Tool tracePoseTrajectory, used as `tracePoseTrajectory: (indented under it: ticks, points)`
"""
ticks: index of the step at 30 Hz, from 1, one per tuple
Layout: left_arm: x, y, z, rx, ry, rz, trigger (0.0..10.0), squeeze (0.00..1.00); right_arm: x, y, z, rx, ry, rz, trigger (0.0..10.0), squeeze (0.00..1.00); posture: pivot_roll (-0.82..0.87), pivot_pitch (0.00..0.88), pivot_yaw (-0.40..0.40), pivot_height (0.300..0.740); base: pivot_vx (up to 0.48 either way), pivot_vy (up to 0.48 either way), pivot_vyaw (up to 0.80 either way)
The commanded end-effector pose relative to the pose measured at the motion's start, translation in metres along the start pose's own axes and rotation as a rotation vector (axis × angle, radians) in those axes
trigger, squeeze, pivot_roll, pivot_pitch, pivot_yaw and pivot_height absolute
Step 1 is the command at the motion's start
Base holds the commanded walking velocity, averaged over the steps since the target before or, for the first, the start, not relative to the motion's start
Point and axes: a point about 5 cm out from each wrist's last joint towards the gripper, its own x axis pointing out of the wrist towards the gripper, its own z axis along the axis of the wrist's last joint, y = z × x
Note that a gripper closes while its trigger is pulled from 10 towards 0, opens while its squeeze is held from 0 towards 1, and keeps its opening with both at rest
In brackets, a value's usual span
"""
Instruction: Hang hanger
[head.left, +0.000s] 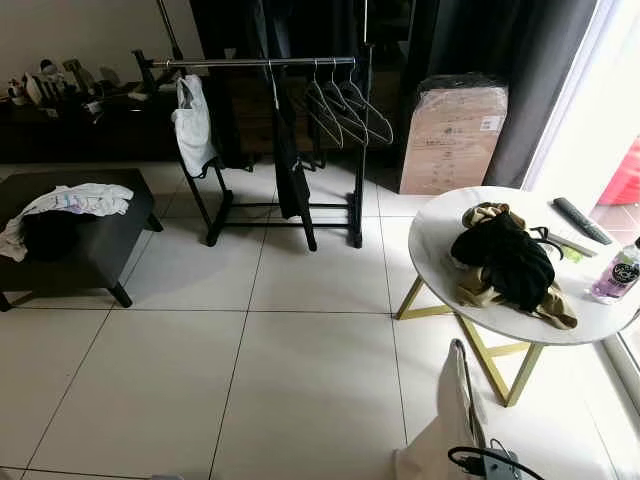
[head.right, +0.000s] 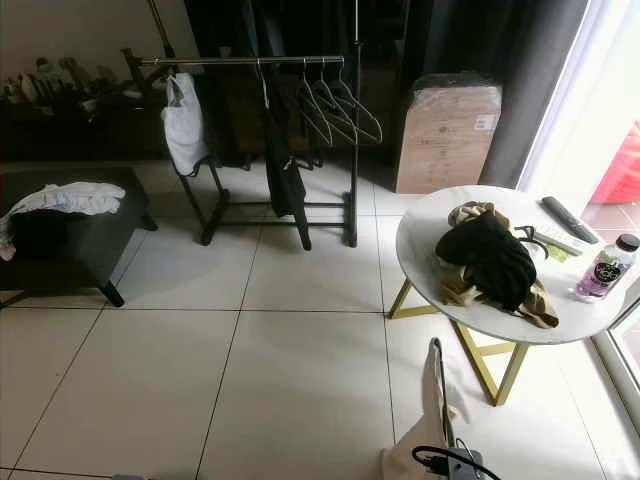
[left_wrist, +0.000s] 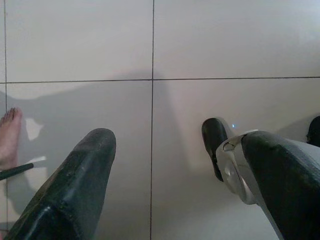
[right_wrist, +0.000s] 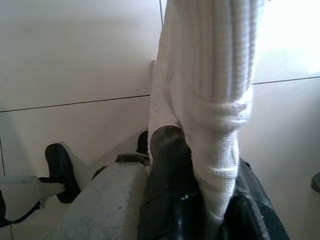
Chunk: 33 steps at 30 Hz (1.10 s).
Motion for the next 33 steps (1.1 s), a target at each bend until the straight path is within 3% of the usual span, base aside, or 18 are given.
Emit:
tracePoseTrajectory:
  ticks: [1, 10, 33]
  points:
    - [-0.003, 0.004, -0.009, 0.007, 0.034, 0.009, 10.0, 0.0, 0.0, 0.002, -0.003, 0.031, -0.003, 0.004, 10.0, 0.0, -0.06, 0.122, 0.029, 0.74, 0.0, 0.0, 0.0]
    - [-0.003, 0.003, -0.01, 0.011, 0.044, 0.008, 10.0, 0.0, 0.0, 0.01, 0.007, -0.061, -0.068, 0.035, 10.0, 0.0, -0.06, 0.123, 0.029, 0.74, 0.0, 0.0, 0.0]
    - [-0.004, 0.0, -0.013, 0.028, 0.049, -0.005, 10.0, 0.0, 0.0, 0.017, 0.001, -0.079, -0.033, 0.089, 10.0, 0.0, -0.06, 0.111, 0.032, 0.74, 0.0, 0.0, 0.0]
